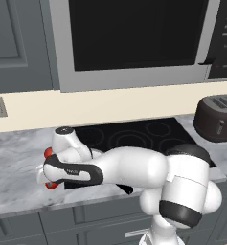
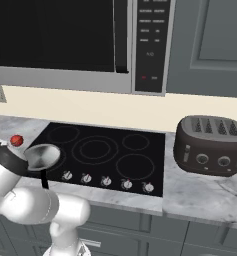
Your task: Place the pan on the front left burner on the stove. Then place the tomato and the onion in the pan and turn on the front left burner.
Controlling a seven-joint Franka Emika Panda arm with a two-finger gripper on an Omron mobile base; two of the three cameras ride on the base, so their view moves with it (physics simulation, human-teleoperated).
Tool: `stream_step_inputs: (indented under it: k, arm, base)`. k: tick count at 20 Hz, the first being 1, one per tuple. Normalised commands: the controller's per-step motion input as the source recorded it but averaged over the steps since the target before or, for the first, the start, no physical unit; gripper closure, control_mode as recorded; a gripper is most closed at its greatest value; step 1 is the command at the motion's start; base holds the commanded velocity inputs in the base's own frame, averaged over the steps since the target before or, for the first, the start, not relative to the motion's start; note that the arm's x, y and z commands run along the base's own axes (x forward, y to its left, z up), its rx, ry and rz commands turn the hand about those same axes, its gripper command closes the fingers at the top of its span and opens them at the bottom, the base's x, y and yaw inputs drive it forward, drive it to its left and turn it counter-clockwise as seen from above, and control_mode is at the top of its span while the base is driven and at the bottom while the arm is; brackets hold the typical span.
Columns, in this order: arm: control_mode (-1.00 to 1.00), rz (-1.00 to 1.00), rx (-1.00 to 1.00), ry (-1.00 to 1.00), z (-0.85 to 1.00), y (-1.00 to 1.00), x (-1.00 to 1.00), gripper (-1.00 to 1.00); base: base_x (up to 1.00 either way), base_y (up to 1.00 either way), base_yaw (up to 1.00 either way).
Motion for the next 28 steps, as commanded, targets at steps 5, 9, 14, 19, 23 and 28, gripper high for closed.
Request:
stream_step_inputs:
  k: [5, 9, 14, 19, 23, 28]
  arm:
    - [-1.0, -0.04, 0.0, 0.0, 0.0, 0.02, 0.13, -1.0]
    - [-1.0, -0.01, 0.0, 0.0, 0.0, 0.01, 0.21, -1.0]
    - [-1.0, 0.0, 0.0, 0.0, -0.01, 0.11, 0.28, -1.0]
    - [-1.0, 0.0, 0.0, 0.0, -0.07, 0.17, 0.15, -1.0]
    - [-1.0, 0.0, 0.0, 0.0, -0.07, 0.19, 0.03, -1.0]
    - [-1.0, 0.0, 0.0, 0.0, -0.04, 0.15, 0.02, -1.0]
  base:
    - [0.0, 0.0, 0.0]
    - [0.0, 0.0, 0.0]
    - [0.0, 0.0, 0.0]
    - [0.0, 0.0, 0.0]
    - [0.0, 0.0, 0.0]
    - [0.0, 0.0, 0.0]
